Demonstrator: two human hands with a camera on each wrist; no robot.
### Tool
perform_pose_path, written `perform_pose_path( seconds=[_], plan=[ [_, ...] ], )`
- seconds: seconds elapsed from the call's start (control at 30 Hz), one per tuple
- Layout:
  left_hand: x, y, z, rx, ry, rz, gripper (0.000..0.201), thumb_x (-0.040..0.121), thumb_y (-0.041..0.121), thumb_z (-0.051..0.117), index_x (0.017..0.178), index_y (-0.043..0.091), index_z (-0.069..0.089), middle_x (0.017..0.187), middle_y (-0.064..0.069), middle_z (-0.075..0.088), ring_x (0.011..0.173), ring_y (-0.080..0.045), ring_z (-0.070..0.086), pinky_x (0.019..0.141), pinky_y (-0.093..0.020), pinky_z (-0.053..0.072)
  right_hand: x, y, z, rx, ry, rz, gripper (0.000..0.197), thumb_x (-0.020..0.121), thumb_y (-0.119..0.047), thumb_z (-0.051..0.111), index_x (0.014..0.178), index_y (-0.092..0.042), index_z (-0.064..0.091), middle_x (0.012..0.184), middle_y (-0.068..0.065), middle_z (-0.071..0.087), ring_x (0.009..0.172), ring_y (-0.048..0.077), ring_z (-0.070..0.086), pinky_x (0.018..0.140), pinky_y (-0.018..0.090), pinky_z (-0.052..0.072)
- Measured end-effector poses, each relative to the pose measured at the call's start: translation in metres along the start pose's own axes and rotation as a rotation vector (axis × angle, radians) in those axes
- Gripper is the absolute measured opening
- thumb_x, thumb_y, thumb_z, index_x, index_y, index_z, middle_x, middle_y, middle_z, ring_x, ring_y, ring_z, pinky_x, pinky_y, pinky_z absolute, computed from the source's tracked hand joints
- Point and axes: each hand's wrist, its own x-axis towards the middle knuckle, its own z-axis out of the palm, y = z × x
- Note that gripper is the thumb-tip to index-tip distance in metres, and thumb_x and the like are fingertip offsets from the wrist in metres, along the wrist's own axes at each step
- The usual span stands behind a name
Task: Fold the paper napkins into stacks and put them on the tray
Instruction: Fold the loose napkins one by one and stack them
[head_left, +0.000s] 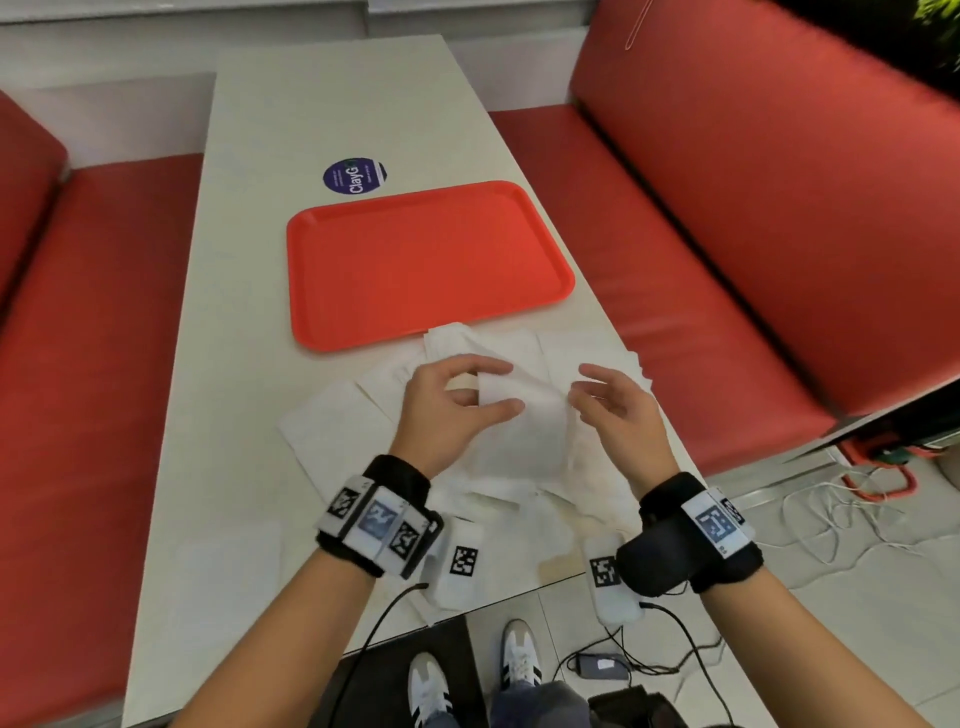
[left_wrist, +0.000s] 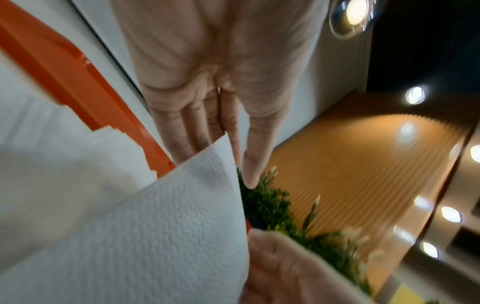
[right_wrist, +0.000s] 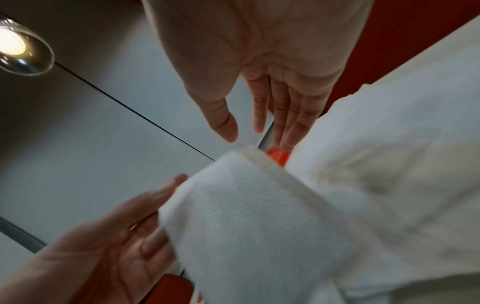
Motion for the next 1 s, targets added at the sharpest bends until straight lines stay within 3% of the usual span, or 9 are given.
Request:
perform_pose_path(
  seconds=[0.17, 0.33, 0.47, 0.53, 0.6, 0.73, 0.87, 1.0],
  plan=[
    [-0.018, 0.02, -0.041, -0.116, -0.022, 0.051, 0.051, 0.067, -0.012, 0.08, 0.114, 0.005, 0.068, 0.114, 0.0, 0.07, 0.088, -0.025, 0.074, 0.077, -0.031, 0.059, -0.015, -0.034, 0.017, 0.213, -0.226, 0.041, 0.041, 0.095, -0.026, 0.061, 0.135, -0.022, 0.05, 0.095, 0.006, 0.075, 0.094, 0.016, 0.07, 0.086, 0.032, 0.056],
    [-0.035, 0.013, -0.068, -0.063, 0.029, 0.075, 0.063, 0.068, -0.011, 0.08, 0.122, 0.018, 0.066, 0.116, -0.005, 0.065, 0.078, -0.023, 0.074, 0.073, -0.028, 0.059, -0.031, -0.047, 0.044, 0.347, -0.323, 0.012, 0.051, 0.086, -0.009, 0.071, 0.133, -0.017, 0.055, 0.077, 0.005, 0.073, 0.084, 0.018, 0.069, 0.081, 0.032, 0.056],
    [-0.05, 0.005, -0.081, -0.028, 0.141, 0.073, 0.044, 0.07, -0.005, 0.081, 0.108, 0.016, 0.073, 0.088, 0.006, 0.073, 0.07, -0.015, 0.071, 0.07, -0.024, 0.056, -0.042, -0.054, 0.055, 0.292, -0.373, -0.109, 0.048, 0.078, -0.002, 0.077, 0.123, -0.017, 0.065, 0.083, 0.019, 0.071, 0.079, 0.025, 0.066, 0.077, 0.038, 0.056],
    [-0.058, 0.001, -0.087, 0.02, 0.177, 0.074, 0.032, 0.069, 0.0, 0.083, 0.098, 0.014, 0.076, 0.091, 0.005, 0.076, 0.078, -0.017, 0.072, 0.076, -0.028, 0.056, -0.046, -0.055, 0.061, 0.224, -0.402, -0.155, 0.044, 0.074, -0.002, 0.08, 0.115, -0.014, 0.071, 0.094, 0.021, 0.072, 0.081, 0.025, 0.064, 0.084, 0.043, 0.056],
    [-0.067, -0.001, -0.095, 0.04, 0.202, 0.074, 0.028, 0.069, 0.003, 0.085, 0.094, 0.012, 0.078, 0.096, -0.001, 0.077, 0.087, -0.02, 0.073, 0.081, -0.032, 0.057, -0.051, -0.055, 0.069, 0.176, -0.426, -0.161, 0.039, 0.07, -0.004, 0.084, 0.107, -0.014, 0.076, 0.097, 0.014, 0.074, 0.081, 0.023, 0.062, 0.088, 0.046, 0.055],
    [-0.086, 0.0, -0.114, 0.21, 0.24, 0.16, 0.021, 0.069, 0.013, 0.086, 0.089, 0.016, 0.079, 0.086, -0.001, 0.071, 0.084, -0.013, 0.068, 0.076, -0.025, 0.054, -0.059, -0.054, 0.09, 0.056, -0.432, -0.255, 0.028, 0.068, -0.011, 0.087, 0.093, -0.019, 0.079, 0.077, -0.003, 0.067, 0.069, 0.013, 0.054, 0.07, 0.031, 0.05],
    [-0.103, 0.0, -0.145, 0.45, 0.272, 0.201, 0.015, 0.07, 0.025, 0.085, 0.084, 0.021, 0.079, 0.085, 0.003, 0.057, 0.081, -0.006, 0.058, 0.073, -0.017, 0.049, -0.072, -0.058, 0.113, 0.007, -0.443, -0.324, 0.011, 0.072, -0.017, 0.085, 0.079, -0.023, 0.078, 0.074, -0.001, 0.058, 0.065, 0.01, 0.051, 0.061, 0.018, 0.041],
    [-0.115, 0.003, -0.182, 0.381, 0.214, 0.107, 0.015, 0.073, 0.028, 0.079, 0.082, 0.016, 0.075, 0.088, -0.001, 0.07, 0.086, -0.016, 0.067, 0.078, -0.033, 0.054, -0.084, -0.062, 0.139, 0.065, -0.552, -0.254, 0.006, 0.077, -0.018, 0.082, 0.078, -0.018, 0.075, 0.082, -0.005, 0.069, 0.071, 0.009, 0.059, 0.066, 0.022, 0.047]
  ],
)
